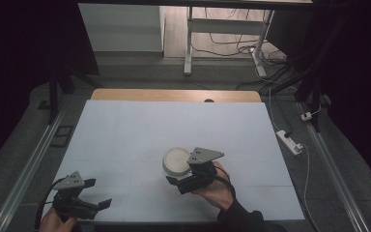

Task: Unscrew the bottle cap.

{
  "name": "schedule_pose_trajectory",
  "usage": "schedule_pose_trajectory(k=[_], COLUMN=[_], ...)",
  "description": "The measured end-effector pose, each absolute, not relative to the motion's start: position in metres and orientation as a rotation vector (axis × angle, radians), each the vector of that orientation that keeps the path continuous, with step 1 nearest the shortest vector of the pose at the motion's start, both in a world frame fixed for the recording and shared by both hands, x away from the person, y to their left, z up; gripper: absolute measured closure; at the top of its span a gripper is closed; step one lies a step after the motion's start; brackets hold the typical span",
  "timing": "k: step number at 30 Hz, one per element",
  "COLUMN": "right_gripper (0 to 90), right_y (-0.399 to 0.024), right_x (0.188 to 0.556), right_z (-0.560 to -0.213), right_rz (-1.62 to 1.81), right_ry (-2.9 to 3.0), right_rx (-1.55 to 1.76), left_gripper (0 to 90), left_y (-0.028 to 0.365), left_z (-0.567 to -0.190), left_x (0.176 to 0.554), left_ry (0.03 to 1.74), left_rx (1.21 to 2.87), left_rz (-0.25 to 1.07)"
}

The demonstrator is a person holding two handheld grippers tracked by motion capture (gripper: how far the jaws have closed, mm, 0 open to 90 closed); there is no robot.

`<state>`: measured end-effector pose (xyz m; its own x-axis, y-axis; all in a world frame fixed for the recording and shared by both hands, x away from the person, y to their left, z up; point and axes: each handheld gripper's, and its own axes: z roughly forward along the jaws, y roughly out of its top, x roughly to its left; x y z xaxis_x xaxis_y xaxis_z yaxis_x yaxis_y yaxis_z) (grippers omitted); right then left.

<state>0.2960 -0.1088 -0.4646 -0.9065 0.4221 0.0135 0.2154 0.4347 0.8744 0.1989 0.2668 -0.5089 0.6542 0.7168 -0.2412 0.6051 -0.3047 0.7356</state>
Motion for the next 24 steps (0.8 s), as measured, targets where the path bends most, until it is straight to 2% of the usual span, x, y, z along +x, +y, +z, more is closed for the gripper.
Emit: schedule_pose_trajectory(k=[9, 24], right_gripper=[6.2, 6.2], right_y=[-0.109, -0.109], right_x=[0.295, 0.296], right_z=[-0.465, -0.466], right_rz=[1.469, 1.461], right_ry=[2.482, 2.488], right_rx=[0.551, 0.553], left_gripper=[0.0, 0.0], left_y=[0.242, 0.203], left_z=[-0.495, -0.47], left_x=[0.217, 0.245], left_ry=[0.896, 0.788], left_rx=[2.069, 2.12], left_rz=[0.208, 0.231])
